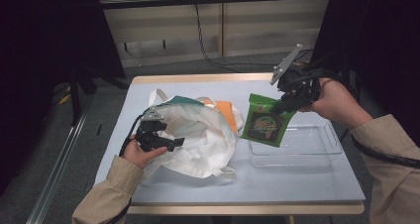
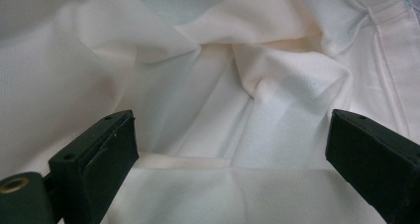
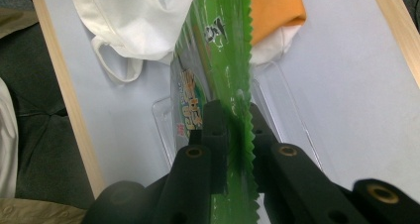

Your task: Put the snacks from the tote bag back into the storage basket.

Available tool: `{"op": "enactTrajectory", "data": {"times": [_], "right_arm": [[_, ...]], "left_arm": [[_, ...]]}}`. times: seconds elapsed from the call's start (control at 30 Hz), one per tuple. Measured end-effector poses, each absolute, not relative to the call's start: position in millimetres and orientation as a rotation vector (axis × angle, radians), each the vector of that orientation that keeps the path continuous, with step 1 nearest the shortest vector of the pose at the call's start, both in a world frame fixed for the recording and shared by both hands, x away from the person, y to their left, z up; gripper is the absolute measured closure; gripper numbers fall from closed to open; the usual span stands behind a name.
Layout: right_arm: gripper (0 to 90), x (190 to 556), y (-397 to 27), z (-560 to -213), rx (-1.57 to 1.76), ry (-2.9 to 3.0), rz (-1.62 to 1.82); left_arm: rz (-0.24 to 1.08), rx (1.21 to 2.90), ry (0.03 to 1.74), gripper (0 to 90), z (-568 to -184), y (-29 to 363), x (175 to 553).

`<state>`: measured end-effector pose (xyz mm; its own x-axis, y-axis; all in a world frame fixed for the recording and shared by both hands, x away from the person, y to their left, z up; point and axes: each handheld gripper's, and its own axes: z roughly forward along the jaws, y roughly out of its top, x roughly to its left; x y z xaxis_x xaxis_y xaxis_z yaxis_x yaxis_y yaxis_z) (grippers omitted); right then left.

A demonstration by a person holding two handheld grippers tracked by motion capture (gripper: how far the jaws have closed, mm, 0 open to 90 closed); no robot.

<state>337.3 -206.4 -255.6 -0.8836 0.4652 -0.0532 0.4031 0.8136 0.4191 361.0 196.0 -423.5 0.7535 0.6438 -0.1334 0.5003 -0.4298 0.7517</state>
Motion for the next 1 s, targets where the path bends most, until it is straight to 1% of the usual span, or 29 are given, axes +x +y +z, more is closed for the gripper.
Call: {"op": "enactTrajectory", "data": {"times": [0.4,1.0], "right_arm": [[83.7,336.7,-216.8,-265.0,0.703,2.845,0.578],[84.1,334.4,-229.0,-268.9,0.701,2.825,0.558]], "left_arm": [[0.224,2.12,0.846,6.0,-422.4,195.6,359.6],[0.224,2.132,0.827,6.1,-421.9,194.1,360.8]]}}
